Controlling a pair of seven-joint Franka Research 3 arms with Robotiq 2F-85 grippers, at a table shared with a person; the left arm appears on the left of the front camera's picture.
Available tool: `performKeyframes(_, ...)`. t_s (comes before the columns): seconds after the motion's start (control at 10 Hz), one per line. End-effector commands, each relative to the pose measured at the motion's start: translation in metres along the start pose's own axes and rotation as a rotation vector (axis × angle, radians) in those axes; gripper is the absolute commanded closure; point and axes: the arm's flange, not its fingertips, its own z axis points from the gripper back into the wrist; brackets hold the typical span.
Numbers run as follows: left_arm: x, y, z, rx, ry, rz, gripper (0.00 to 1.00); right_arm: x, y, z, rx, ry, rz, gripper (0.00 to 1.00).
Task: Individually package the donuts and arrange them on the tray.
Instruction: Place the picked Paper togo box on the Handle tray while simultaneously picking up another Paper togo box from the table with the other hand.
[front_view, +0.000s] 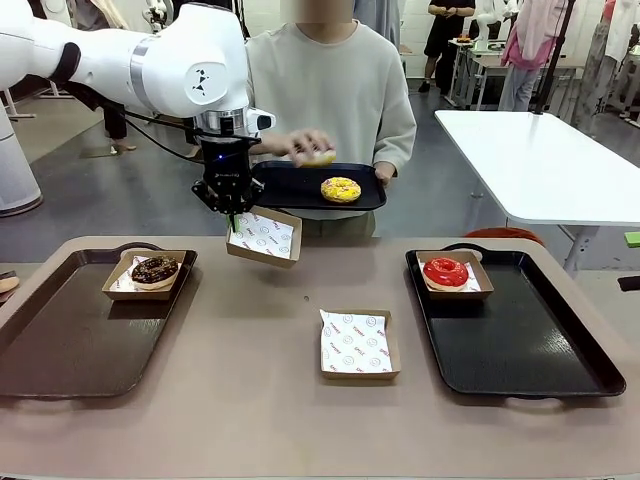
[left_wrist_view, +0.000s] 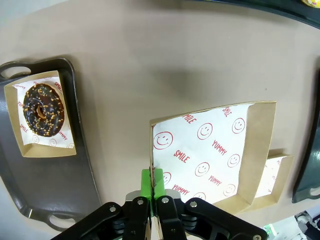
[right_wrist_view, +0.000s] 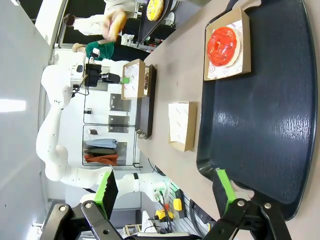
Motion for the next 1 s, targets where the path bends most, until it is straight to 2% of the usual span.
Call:
performKeyframes(0.0,-0.0039,0.0022,0.0014,-0.001,-0.001,-0.001,1.0,0.0021,0.0022,0.0,0.001,0.002,-0.006,0.0)
performKeyframes(0.9,-0.0039,0.0022,0.0014,-0.001,-0.001,-0.001,1.0,0.0021,0.0022,0.0,0.001,0.002,-0.006,0.0)
